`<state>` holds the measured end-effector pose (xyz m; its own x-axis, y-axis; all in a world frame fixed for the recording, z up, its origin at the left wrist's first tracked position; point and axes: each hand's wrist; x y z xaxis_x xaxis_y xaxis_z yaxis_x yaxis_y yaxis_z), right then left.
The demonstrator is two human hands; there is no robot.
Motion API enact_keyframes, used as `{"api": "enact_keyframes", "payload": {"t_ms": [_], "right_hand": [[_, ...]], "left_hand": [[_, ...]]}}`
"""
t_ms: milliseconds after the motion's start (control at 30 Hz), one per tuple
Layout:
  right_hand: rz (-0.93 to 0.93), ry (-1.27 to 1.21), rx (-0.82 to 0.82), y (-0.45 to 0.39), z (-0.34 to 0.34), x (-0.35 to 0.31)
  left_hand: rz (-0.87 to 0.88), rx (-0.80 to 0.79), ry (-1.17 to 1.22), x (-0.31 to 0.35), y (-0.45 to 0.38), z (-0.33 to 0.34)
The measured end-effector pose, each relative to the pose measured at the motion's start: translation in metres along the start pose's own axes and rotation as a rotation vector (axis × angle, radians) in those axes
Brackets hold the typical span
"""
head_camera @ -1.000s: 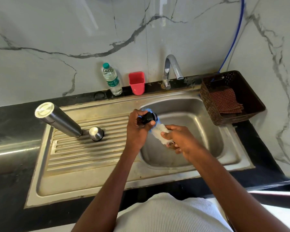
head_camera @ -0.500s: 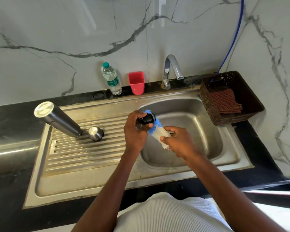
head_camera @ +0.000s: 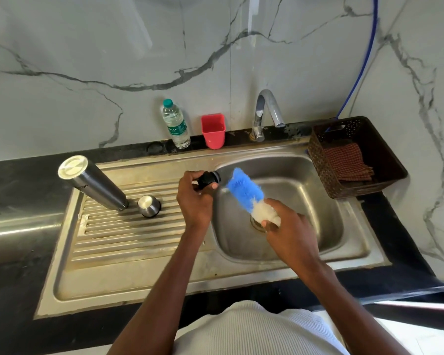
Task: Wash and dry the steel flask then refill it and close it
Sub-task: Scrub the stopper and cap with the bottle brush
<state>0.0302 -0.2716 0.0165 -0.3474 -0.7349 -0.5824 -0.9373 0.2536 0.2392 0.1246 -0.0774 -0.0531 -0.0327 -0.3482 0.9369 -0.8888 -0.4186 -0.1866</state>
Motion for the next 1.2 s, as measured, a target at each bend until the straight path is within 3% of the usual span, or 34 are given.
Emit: {"api": "enact_keyframes", "payload": {"t_ms": [200, 367, 533, 700, 800, 933, 1033, 1133, 1200], "right_hand": [[-0.149, 0.186, 0.034, -0.004, -0.004, -0.024], [-0.23, 0.434, 0.016, 0.008, 0.0, -0.049], [-0.204, 0.429, 0.007, -0.007, -0.004, -0.052], [-0.316, 0.484, 0.01, -0.003, -0.009, -0.051], [-0.088, 0.157, -0.054, -0.045, -0.011, -0.041], [0.399, -0.681, -0.587, -0.076, -0.008, -0.029], [0.514, -0.984, -0.893, -0.068, 0.007, -0.029], [0.597, -1.113, -0.924, -0.05, 0.026, -0.028], [0.508, -0.932, -0.737, -0.04, 0.035, -0.026]], "left_hand": [[-0.104, -0.187, 0.022, 0.005, 0.009, -0.002], [-0.133, -0.127, -0.01, 0.007, 0.006, -0.004], [-0.032, -0.201, 0.002, 0.004, 0.009, -0.007], [0.041, -0.311, -0.006, 0.0, 0.008, -0.008], [0.013, -0.325, 0.081, -0.001, 0.009, -0.008], [-0.306, -0.087, 0.537, -0.009, 0.004, -0.013], [-0.281, 0.033, 0.465, -0.005, 0.009, -0.004], [-0.088, 0.05, 0.273, -0.005, 0.007, -0.012], [-0.019, 0.067, 0.145, -0.016, 0.006, -0.023]]}}
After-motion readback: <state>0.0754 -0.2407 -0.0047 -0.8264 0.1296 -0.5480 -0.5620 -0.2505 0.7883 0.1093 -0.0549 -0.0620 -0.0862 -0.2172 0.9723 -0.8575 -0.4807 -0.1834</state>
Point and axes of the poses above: each hand's wrist, its own y-axis away from the middle knuckle, its own z-axis out of the palm, x = y × z, and after that the axes turned 5 degrees about z, right-handed
